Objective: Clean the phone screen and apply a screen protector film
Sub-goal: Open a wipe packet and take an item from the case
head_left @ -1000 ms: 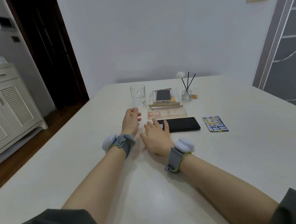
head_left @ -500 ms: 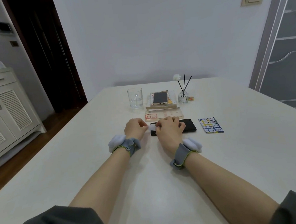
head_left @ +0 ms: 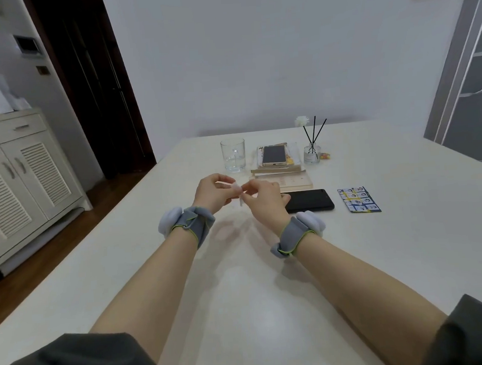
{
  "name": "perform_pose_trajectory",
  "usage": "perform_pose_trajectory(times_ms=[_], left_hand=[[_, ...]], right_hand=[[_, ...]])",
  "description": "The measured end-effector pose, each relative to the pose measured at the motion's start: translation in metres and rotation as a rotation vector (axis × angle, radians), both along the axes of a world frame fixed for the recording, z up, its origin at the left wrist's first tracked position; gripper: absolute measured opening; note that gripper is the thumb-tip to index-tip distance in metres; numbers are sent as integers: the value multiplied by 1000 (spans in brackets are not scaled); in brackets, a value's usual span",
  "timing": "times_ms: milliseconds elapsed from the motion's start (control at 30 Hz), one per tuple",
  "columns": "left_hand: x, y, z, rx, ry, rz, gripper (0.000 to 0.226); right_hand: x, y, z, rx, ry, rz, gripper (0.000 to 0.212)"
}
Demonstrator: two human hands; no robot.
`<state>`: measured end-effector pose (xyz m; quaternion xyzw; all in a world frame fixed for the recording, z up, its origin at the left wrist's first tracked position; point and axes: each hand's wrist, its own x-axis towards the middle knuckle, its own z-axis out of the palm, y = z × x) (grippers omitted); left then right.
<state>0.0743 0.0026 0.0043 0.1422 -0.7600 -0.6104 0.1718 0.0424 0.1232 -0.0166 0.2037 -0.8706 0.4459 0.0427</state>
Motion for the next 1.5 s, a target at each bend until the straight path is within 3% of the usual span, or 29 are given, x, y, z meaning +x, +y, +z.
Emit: perform_pose_trajectory(times_ms=[167,267,433,733,1067,1100,1200,1300,1400,1500], left_hand=[[4,-5,1,143,7,34,21],[8,-8,-1,137,-25,-4,23],[11,-13,-4,106,-33,1,21],[14,-19,-8,54,-75,104,23],[21,-21,-7,144,-130,-7,22],[21,-21,-7,144,-126,-10,22],[20,-20,-7,84,-122,-4,22],[20,-19,-6,13,-139,-8,25],[22,-20,-7,65,-142,-38,28],[24,-22,-8,155,-131,-45,26]], right_hand=[[6,-5,3,-34,-21,-40,25],[5,-6,2,-57,-60,-53,15],[5,-7,3,-162,-172,-10,26],[2,-10,3,-266,-294,116,6],[3,-10,4,-331,-332,144,6],[5,-11,5,-323,-365,181,14],[11,-13,6,-276,-437,265,26],[13,-15,6,-306,-458,259,21],[11,-14,6,-327,-475,224,3],[7,-11,4,-356,-511,206,12]])
